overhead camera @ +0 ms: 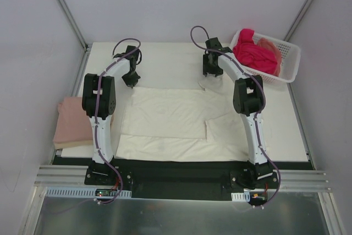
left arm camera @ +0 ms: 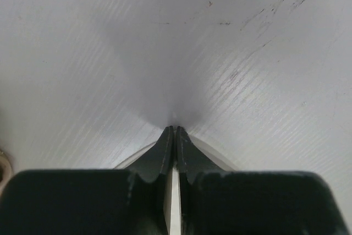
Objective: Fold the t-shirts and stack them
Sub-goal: Grap the side of the flattened tshirt furthest away from the robot with both arms
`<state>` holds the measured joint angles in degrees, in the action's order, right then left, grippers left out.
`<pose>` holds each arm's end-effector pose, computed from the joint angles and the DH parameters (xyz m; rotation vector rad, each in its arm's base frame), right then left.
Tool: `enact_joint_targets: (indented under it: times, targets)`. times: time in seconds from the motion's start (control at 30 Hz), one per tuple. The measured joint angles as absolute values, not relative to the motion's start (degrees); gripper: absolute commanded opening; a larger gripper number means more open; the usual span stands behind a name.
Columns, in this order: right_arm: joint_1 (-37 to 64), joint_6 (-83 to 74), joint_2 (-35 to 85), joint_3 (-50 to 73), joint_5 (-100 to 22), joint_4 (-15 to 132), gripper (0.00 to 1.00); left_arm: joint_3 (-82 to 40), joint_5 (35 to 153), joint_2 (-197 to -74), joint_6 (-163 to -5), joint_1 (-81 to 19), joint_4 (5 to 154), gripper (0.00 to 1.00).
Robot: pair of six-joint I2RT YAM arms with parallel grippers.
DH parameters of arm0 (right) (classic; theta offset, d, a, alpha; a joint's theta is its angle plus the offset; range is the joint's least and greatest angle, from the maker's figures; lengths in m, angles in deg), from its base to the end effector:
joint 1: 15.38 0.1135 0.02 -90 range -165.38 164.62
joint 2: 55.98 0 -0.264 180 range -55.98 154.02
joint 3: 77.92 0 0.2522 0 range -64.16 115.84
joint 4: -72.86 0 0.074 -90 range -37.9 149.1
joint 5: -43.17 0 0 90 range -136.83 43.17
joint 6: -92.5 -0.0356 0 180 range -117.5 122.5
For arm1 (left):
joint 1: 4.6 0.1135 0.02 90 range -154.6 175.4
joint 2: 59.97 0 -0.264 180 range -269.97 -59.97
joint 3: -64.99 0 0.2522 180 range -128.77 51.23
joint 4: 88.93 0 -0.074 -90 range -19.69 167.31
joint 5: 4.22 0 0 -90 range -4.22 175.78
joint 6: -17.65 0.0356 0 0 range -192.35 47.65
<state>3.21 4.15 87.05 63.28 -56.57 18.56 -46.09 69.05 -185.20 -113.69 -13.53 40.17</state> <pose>0.5173 0.1676 0.1736 -0.3801 2.5036 -0.0998 0.4584 -0.0617 0.1695 -0.8146 2.4968 0.1028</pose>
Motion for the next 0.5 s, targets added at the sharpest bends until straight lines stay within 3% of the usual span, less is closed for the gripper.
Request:
enact_joint_targets:
  times: [0.03, 0.1, 0.27, 0.5]
  targets:
    - [3.21, 3.97, 86.70, 62.58, -56.72, 18.85, 0.32, -45.96, 69.07, -185.11, -113.69, -13.53, 40.25, 0.00]
    - [3.21, 3.89, 85.65, 60.85, -56.96, 19.15, 0.19, -45.37, 69.07, -184.76, -113.69, -13.53, 40.69, 0.00]
    - [3.17, 2.64, 84.20, 58.58, -57.29, 19.44, 0.01, -44.12, 69.27, -183.86, -113.72, -13.53, 41.15, 0.00]
    - [3.23, 2.05, 81.41, 54.16, -57.03, 22.21, 0.01, -40.03, 70.18, -180.52, -113.72, -13.55, 40.28, 0.00]
